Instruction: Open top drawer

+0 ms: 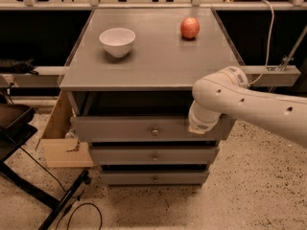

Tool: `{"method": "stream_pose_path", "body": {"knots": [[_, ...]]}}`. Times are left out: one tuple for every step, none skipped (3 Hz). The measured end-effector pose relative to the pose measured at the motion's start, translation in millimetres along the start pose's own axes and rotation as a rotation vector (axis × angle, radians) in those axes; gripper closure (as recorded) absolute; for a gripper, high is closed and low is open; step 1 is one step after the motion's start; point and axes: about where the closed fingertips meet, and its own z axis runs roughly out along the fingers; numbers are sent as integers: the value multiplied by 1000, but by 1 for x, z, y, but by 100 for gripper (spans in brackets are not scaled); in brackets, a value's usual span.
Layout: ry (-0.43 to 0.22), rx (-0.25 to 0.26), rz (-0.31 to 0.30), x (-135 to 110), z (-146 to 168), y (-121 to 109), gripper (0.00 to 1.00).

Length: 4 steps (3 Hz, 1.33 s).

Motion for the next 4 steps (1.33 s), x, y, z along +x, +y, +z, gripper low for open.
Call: {"method": "stream_pose_path", "body": {"knots": [[0, 0, 0, -1, -6, -2, 100], [0, -1, 0, -1, -8, -2, 100], [0, -2, -1, -1, -13, -3, 100], [0, -3, -1, -1, -16, -4, 100]]}}
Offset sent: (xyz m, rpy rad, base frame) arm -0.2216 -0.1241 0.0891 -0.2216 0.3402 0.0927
